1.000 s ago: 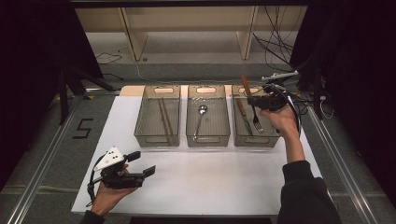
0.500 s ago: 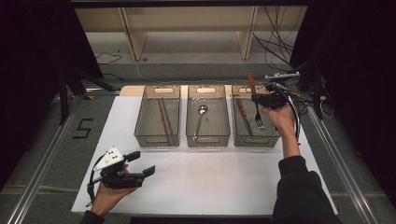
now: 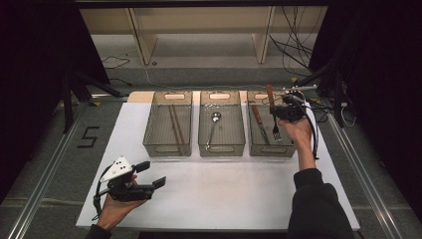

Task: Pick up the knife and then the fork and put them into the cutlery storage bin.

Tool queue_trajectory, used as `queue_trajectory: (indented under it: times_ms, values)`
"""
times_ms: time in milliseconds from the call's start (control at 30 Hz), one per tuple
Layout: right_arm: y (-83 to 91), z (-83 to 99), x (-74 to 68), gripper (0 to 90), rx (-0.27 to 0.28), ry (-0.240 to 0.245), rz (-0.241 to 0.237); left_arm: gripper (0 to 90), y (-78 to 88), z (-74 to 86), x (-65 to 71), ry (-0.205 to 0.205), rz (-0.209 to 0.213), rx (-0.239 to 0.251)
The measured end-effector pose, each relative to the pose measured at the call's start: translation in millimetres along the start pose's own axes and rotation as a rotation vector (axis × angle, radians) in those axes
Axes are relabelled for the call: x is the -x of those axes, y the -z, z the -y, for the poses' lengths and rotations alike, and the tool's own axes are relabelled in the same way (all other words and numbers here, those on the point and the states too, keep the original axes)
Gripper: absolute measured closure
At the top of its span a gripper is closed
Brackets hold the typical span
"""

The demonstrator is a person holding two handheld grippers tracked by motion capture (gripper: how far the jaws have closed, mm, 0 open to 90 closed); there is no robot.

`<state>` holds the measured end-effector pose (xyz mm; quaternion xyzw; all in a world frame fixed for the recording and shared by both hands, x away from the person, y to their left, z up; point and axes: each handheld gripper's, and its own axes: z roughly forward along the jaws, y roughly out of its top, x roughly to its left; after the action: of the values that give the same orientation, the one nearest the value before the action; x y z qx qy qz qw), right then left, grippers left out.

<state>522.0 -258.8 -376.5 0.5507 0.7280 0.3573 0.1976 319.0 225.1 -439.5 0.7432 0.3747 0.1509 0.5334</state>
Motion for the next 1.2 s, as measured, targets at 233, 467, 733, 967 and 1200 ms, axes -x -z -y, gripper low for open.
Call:
queue_trajectory:
  times_ms: [233,467,733,967,1200]
  values:
    - [-5.3,5.5,1.2,77.5,-0.013,-0.02,0.009,15.3,0.3,0.1,-0.2,0.001,-0.001,0.001]
    - [-12.5,12.0,5.7,70.4,-0.055,-0.05,0.05,15.3,0.3,0.1,-0.5,0.001,-0.001,0.001]
    - [-6.0,8.0,4.6,54.2,-0.05,-0.058,0.058,15.3,-0.4,0.2,-0.2,0.002,-0.001,-0.001]
    - [4.8,10.0,-1.6,41.4,-0.019,-0.049,-0.013,15.3,-0.1,0.2,-0.4,0.003,-0.001,-0.001]
    - [24.8,19.8,-20.7,34.0,0.046,0.009,-0.107,15.3,-0.4,0.3,-0.2,0.004,-0.002,-0.004]
